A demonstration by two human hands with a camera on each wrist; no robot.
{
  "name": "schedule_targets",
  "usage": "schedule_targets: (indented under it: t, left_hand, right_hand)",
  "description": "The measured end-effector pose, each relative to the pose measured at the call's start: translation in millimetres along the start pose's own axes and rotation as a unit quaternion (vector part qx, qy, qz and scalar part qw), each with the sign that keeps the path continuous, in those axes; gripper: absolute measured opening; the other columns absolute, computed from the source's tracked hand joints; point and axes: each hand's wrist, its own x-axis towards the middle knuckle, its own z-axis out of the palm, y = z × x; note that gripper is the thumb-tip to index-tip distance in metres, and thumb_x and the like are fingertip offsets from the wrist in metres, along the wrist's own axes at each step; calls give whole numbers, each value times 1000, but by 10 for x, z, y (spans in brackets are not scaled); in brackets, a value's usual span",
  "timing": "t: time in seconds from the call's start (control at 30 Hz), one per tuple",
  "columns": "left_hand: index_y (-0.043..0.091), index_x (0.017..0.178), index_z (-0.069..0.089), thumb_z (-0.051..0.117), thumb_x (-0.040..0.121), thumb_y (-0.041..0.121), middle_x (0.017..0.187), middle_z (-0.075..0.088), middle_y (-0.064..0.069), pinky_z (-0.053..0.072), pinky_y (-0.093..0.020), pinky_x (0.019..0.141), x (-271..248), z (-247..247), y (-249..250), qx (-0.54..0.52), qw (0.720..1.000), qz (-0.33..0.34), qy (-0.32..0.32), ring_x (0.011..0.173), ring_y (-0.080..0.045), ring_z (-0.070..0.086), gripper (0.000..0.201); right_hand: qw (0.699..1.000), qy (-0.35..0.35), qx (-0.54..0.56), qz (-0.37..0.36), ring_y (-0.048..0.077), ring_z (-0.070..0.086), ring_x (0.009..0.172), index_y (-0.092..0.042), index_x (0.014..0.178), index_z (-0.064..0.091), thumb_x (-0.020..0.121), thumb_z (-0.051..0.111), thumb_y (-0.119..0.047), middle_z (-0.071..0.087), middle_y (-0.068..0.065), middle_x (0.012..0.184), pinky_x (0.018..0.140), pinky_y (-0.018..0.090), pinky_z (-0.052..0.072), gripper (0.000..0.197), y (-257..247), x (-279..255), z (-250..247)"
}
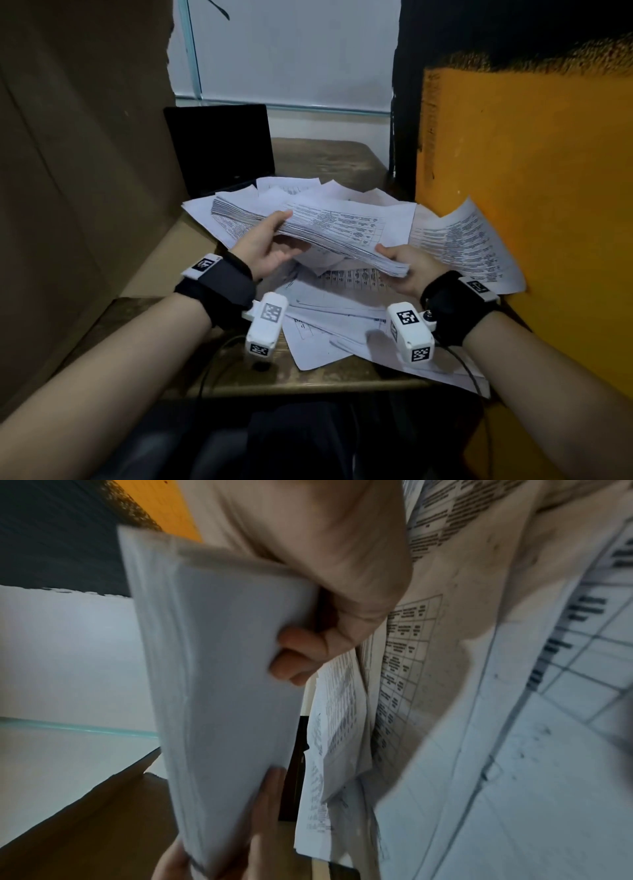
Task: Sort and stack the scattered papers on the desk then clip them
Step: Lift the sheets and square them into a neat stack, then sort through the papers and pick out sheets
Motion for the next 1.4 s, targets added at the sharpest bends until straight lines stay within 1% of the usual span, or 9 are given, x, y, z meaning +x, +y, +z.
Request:
schedule_targets:
  t: [0.17, 0.27, 0.5, 0.7, 0.83, 0.93, 1.07, 1.23, 1.4]
  left_hand:
    - [-4, 92, 40, 37, 90, -13, 95, 44, -16, 57, -37, 62, 91, 71, -121, 57, 995, 4, 80, 86, -27, 54, 9]
    - [3, 74, 37, 36, 85, -15, 81, 38, -13, 50, -34, 59, 99, -166, -30, 101, 988, 13, 118, 67, -24, 47, 21]
    - [4, 93, 60, 31, 83, -18, 91, 67, -8, 58, -25, 59, -276, -576, 422, 249, 966, 50, 43, 78, -21, 65, 37]
    - [-1, 97, 62, 48, 86, -9, 104, 65, -16, 55, -23, 53, -589, -861, 963, 382, 907, 43, 174, 76, -21, 63, 19]
    - [7, 133, 43, 64, 82, 14, 117, 53, -7, 43, -27, 69, -631, -827, 1310, 370, 876, 187, 245, 89, -17, 54, 56]
    - [18, 93, 55, 54, 91, 13, 107, 53, -5, 44, -33, 85, -645, -483, 1371, 299, 930, 157, 147, 95, -20, 53, 6]
    - [12, 94, 55, 46, 95, 13, 122, 57, -13, 44, -39, 99, -358, -212, 1207, 182, 980, 66, 43, 107, -30, 59, 9]
    - [13, 90, 51, 44, 96, 13, 100, 63, -6, 45, -36, 95, 172, -110, 841, 125, 992, 12, 18, 90, -23, 63, 9]
    - [15, 85, 50, 45, 95, 11, 100, 64, -3, 46, -31, 92, 567, -233, 614, 11, 999, 47, 24, 90, -19, 64, 12]
  right_hand:
    - [998, -24, -62, -9, 21, 67, 91, -8, 117, 61, 95, 57, -13, 69, 8, 108, 57, 25, 58, 23, 133, -74, 39]
    - [994, -33, -94, -41, 20, 65, 88, -12, 104, 65, 91, 62, -12, 69, 6, 101, 70, 29, 61, 13, 52, -125, -131]
    - [945, -201, -258, -25, 31, 64, 112, -5, 126, 60, 93, 59, -11, 67, 13, 123, 96, 41, 53, 33, 35, -228, 241]
    - [947, -199, -248, -51, 26, 68, 98, -5, 127, 57, 90, 66, -11, 68, 11, 118, 76, 36, 59, 38, 693, -155, 1043]
    - [946, -220, -235, -27, 19, 65, 86, -6, 122, 56, 93, 62, -8, 66, 7, 103, 67, 26, 57, 30, 1129, -198, 1422]
    - [943, -214, -254, -26, 29, 63, 91, -6, 112, 56, 92, 62, -7, 65, 14, 103, 82, 40, 55, 21, 1370, -185, 1604]
    - [938, -189, -290, -20, 32, 65, 101, -2, 116, 60, 90, 67, -12, 67, 18, 115, 91, 44, 53, 29, 1494, -130, 1671]
    - [872, -224, -435, 29, 11, 56, 50, -13, 82, 53, 94, 61, -16, 58, 4, 67, 48, 21, 49, 15, 1216, -78, 1585]
    - [791, -148, -593, -42, 27, 66, 65, 9, 111, 61, 96, 56, -15, 68, 20, 84, 60, 31, 60, 29, 464, 118, 1433]
